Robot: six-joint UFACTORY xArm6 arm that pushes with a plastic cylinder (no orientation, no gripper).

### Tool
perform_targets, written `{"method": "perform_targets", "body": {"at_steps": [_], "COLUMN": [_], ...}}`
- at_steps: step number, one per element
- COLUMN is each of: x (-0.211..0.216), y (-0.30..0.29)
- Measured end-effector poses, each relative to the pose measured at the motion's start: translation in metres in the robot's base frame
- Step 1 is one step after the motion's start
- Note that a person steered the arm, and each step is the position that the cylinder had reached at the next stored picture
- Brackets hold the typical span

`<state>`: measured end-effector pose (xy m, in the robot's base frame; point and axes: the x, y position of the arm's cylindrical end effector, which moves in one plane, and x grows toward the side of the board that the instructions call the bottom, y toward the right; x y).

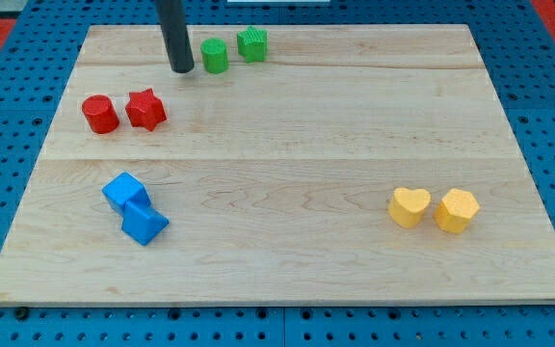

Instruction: Move the green circle into the green star to the top center

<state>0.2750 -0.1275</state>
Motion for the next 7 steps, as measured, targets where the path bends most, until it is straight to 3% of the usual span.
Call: {"method": "perform_targets", "body": {"at_steps": [1,2,3,4,5,6,7], "x": [-0.002,-0.017,0.001,0.067,0.140,0.185,0.180], "y": [0.038,0.051,0.039,0.104,0.065,0.050,0.053]}}
